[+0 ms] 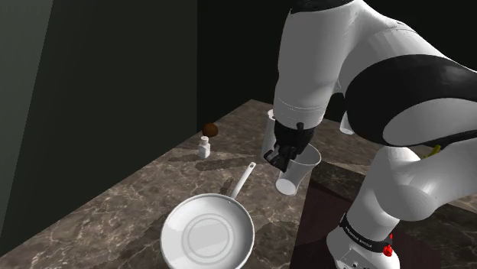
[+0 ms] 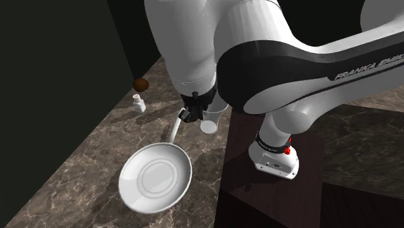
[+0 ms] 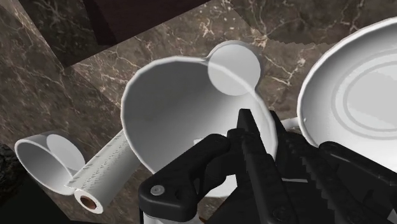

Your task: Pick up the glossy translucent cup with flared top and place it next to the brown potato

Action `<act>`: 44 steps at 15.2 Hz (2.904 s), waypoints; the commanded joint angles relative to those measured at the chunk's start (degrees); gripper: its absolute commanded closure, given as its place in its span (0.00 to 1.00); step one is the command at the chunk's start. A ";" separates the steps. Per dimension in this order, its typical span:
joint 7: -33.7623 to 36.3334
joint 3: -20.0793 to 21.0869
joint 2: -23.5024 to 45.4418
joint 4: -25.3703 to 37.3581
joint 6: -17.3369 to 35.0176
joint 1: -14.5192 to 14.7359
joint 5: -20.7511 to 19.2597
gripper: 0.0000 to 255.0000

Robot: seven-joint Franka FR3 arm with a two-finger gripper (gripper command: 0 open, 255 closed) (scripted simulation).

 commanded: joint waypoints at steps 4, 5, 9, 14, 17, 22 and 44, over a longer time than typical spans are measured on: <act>-0.76 -1.14 0.16 3.82 -3.58 -0.53 -0.99 1.00; -0.91 -1.35 0.21 4.58 -4.27 -0.63 -1.18 1.00; -1.51 -2.15 0.54 7.71 -7.01 -1.07 -1.93 1.00; -4.04 -4.41 2.12 9.67 -7.17 -2.67 -4.31 1.00; -7.04 -6.87 4.41 9.61 -4.45 -4.73 -7.02 1.00; -11.49 -10.52 9.40 10.89 -0.01 -8.37 -11.33 1.00; -25.16 -20.24 43.42 37.71 10.08 -21.26 -26.00 1.00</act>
